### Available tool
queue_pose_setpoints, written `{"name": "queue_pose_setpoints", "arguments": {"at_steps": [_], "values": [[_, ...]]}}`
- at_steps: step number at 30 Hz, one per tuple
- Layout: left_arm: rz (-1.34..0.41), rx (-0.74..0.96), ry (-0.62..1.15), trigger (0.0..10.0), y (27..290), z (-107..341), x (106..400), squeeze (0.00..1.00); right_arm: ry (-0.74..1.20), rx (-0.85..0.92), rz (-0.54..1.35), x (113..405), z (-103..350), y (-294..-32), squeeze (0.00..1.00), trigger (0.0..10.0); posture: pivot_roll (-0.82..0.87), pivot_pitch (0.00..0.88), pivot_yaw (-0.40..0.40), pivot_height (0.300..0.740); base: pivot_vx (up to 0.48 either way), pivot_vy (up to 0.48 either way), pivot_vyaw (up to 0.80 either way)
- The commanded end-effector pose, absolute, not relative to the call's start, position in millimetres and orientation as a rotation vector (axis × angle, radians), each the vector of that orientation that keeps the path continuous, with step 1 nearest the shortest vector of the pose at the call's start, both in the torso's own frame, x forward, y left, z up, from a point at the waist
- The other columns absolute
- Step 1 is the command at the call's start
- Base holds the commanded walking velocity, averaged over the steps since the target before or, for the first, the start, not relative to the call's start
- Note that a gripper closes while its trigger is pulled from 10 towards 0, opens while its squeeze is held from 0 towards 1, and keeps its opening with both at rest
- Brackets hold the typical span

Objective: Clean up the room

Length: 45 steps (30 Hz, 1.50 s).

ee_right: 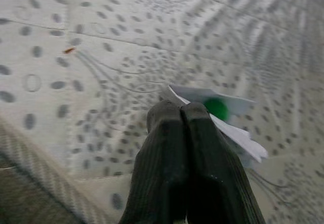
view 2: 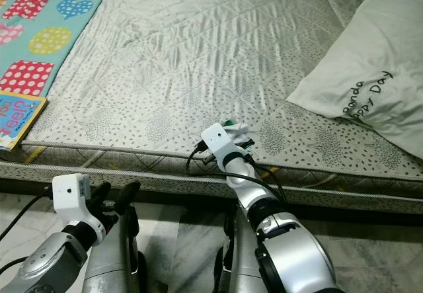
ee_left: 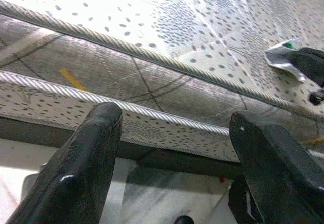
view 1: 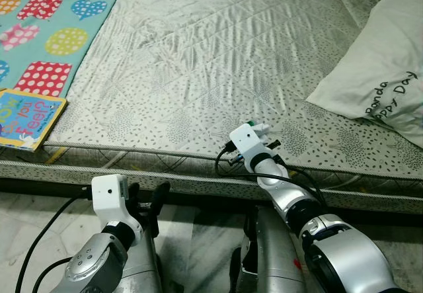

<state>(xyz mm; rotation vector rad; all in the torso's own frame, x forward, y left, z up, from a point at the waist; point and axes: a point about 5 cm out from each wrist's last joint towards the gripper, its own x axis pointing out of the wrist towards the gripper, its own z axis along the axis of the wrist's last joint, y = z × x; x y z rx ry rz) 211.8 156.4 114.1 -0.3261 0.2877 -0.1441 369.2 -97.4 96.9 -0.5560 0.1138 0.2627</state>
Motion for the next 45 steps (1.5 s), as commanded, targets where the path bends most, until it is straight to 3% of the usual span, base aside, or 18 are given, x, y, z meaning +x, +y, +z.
{"name": "queue_pose_setpoints", "arguments": {"at_steps": [1, 2, 3, 4, 5, 6, 13, 24, 32, 43, 44, 45], "values": [[-0.119, -0.318, 0.297, 10.0, 160, 110, 210, 0.00, 0.115, -0.539, 0.239, 370, 98, -104, 0.00, 0.0, 0.18, 0.186, -0.057, 0.543, 0.000, 0.000, 0.00], [-0.115, -0.317, 0.293, 10.0, 161, 111, 210, 0.00, 0.105, -0.525, 0.237, 370, 99, -105, 0.00, 2.5, 0.18, 0.183, -0.056, 0.543, 0.000, 0.000, 0.00], [-0.111, -0.317, 0.288, 10.0, 162, 111, 211, 0.00, 0.089, -0.506, 0.237, 371, 101, -105, 0.00, 6.9, 0.18, 0.182, -0.056, 0.543, 0.000, 0.000, 0.00], [-0.104, -0.319, 0.285, 10.0, 162, 111, 211, 0.00, 0.081, -0.497, 0.237, 371, 102, -104, 0.00, 8.5, 0.18, 0.182, -0.055, 0.543, 0.000, 0.000, 0.00], [-0.101, -0.320, 0.285, 10.0, 162, 111, 211, 0.00, 0.077, -0.494, 0.237, 370, 102, -104, 0.00, 8.5, 0.18, 0.182, -0.055, 0.543, 0.000, 0.000, 0.00], [-0.100, -0.319, 0.282, 10.0, 163, 111, 211, 0.00, 0.065, -0.461, 0.254, 370, 102, -102, 1.00, 10.0, 0.18, 0.184, -0.054, 0.543, 0.000, 0.000, 0.00], [-0.103, -0.320, 0.274, 10.0, 162, 112, 213, 0.00, 0.021, -0.419, 0.221, 368, 105, -102, 1.00, 10.0, 0.19, 0.198, -0.047, 0.543, 0.000, 0.000, 0.00], [-0.086, -0.372, 0.293, 10.0, 162, 113, 209, 0.00, 0.114, -0.319, 0.172, 368, 97, -97, 1.00, 10.0, 0.21, 0.234, -0.025, 0.543, 0.000, 0.000, 0.00], [-0.088, -0.373, 0.303, 10.0, 162, 115, 206, 0.00, 0.097, -0.330, 0.158, 370, 102, -89, 1.00, 10.0, 0.23, 0.242, -0.021, 0.543, 0.000, 0.000, 0.00], [-0.077, -0.366, 0.325, 10.0, 162, 114, 196, 0.00, 0.114, -0.365, 0.052, 377, 110, -99, 1.00, 10.0, 0.26, 0.250, -0.025, 0.543, 0.000, 0.000, 0.00], [-0.076, -0.364, 0.326, 10.0, 162, 114, 196, 0.00, 0.119, -0.375, 0.051, 377, 109, -100, 0.87, 10.0, 0.26, 0.251, -0.026, 0.543, 0.000, 0.000, 0.00], [-0.076, -0.362, 0.327, 10.0, 161, 114, 195, 0.00, 0.130, -0.389, 0.049, 377, 108, -100, 0.54, 10.0, 0.26, 0.251, -0.028, 0.543, 0.000, 0.000, 0.00]]}}
